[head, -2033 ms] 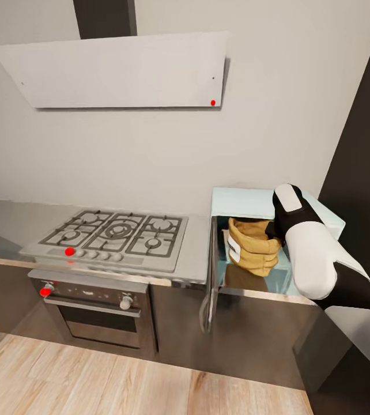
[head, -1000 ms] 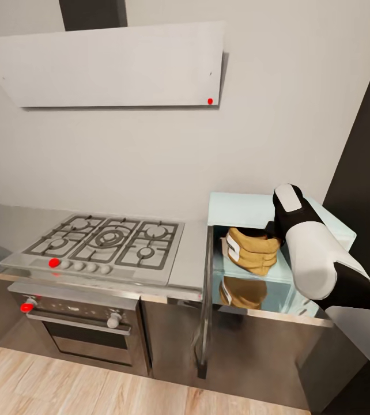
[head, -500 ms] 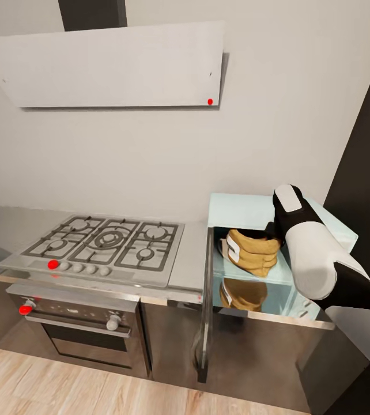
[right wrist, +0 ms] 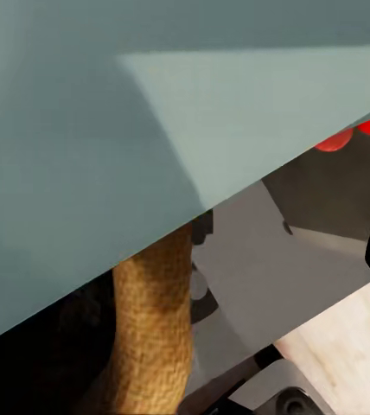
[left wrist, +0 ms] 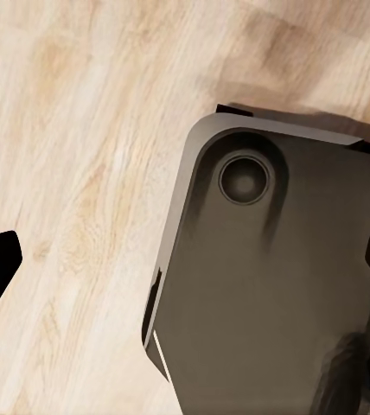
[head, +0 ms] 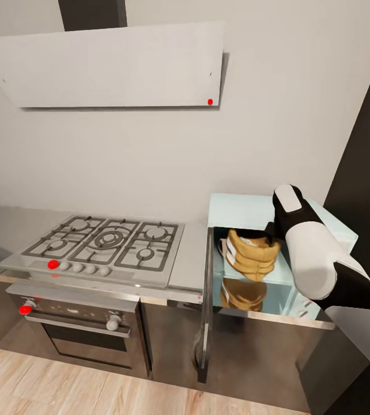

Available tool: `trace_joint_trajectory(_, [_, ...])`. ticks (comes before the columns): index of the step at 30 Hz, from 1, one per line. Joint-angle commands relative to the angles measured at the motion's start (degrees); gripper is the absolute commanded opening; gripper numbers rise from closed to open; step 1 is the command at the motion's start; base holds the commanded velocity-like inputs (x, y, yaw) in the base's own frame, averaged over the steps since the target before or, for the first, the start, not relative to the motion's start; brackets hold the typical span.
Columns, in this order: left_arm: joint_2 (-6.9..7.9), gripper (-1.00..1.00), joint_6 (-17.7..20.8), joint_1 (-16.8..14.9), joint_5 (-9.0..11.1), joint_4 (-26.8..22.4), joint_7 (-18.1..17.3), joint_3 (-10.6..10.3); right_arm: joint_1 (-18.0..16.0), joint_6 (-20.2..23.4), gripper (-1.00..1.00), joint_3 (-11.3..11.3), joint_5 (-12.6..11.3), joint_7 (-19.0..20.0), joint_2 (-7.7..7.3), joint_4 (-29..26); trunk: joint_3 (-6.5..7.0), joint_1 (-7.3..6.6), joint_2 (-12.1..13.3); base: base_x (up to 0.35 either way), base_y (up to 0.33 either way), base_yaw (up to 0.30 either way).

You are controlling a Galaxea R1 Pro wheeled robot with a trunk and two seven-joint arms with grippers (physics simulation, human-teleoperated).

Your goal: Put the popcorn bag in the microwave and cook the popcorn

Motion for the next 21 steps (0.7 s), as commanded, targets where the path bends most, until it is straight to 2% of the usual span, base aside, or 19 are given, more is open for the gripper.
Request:
trace_joint_trajectory(1, [0.0, 1.0, -0.07, 0.02, 0.03, -0.09, 0.1, 0.02, -0.06, 0.32, 1.0, 0.18, -0.17, 0.5, -0.02, -0.36, -0.06, 0.1, -0.01, 0.0, 0.0, 0.0])
trace_joint_trajectory(6, [0.0, 1.0, -0.07, 0.02, 0.06, -0.09, 0.1, 0.01, -0.06, 0.32, 1.0, 0.18, -0.19, 0.51, -0.02, -0.37, -0.06, 0.1, -0.01, -0.186, 0.0, 0.0])
trace_joint_trajectory(12, [0.0, 1.0, -0.07, 0.02, 0.03, -0.09, 0.1, 0.03, -0.06, 0.32, 1.0, 0.18, -0.29, 0.56, 0.08, -0.37, -0.06, 0.1, -0.01, -0.023, 0.0, 0.0])
trace_joint_trajectory(14, [0.0, 1.0, -0.07, 0.02, 0.02, -0.09, 0.1, 0.03, -0.06, 0.32, 1.0, 0.18, -0.29, 1.78, 0.07, -0.39, -0.06, 0.1, -0.01, -0.197, 0.0, 0.0])
trace_joint_trajectory(16, [0.0, 1.0, -0.07, 0.02, 0.02, -0.09, 0.1, 0.03, -0.06, 0.32, 1.0, 0.18, -0.08, 5.01, 0.07, -0.39, -0.06, 0.1, -0.01, -0.267, 0.0, 0.0])
trace_joint_trajectory(21, [0.0, 1.0, -0.07, 0.02, 0.02, -0.09, 0.1, 0.03, -0.06, 0.32, 1.0, 0.18, -0.12, 6.08, -0.01, -0.39, -0.06, 0.1, -0.01, -0.084, 0.0, 0.0])
